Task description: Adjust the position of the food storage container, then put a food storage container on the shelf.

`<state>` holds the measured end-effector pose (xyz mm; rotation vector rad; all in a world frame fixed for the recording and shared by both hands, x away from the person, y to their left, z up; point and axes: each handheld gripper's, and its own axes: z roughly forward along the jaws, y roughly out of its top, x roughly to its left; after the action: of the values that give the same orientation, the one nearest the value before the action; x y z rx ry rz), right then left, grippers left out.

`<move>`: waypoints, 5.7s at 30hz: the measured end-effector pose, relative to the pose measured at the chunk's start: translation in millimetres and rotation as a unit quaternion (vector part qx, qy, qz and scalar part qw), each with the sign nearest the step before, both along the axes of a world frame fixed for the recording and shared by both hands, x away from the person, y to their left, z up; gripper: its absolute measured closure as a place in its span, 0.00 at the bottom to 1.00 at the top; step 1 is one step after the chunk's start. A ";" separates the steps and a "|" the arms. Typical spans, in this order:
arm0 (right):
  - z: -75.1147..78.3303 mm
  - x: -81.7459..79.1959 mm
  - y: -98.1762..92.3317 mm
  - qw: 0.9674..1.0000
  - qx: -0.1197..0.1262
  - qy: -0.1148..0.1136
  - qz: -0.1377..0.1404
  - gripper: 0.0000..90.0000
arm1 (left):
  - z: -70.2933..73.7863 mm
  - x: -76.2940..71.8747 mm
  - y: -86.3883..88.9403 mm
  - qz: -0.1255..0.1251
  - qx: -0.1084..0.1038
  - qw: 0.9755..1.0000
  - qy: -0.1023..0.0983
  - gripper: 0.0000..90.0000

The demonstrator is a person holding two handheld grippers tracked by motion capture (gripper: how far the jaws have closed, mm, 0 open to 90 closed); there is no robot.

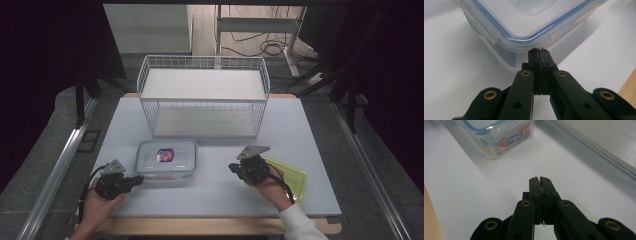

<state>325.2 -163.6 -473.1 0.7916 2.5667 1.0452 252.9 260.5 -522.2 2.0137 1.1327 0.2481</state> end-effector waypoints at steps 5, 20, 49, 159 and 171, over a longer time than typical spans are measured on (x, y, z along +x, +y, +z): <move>-0.7 -0.3 0.7 1.000 0.001 0.000 -0.001 0.98 | 12.6 -14.1 10.9 0.001 -0.014 1.000 -0.017 1.00; 2.8 -0.3 5.6 1.000 0.010 -0.006 0.004 0.98 | -1.5 57.4 42.9 0.067 0.024 0.997 0.019 1.00; 4.9 4.7 -7.0 1.000 0.026 -0.001 -0.015 0.98 | 0.1 76.1 -1.0 0.032 -0.004 0.999 0.022 1.00; -27.6 48.4 49.5 0.932 0.242 0.252 -0.096 0.52 | 1.9 64.0 -5.4 0.019 -0.195 0.976 0.093 0.32; -22.3 30.7 44.7 0.940 0.246 0.223 -0.082 0.58 | 6.2 47.4 -2.3 0.009 -0.193 0.979 0.059 0.41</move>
<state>355.9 -118.8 -495.4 1.4911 2.5356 1.6404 300.2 258.2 -516.0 1.6907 1.1707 -0.0813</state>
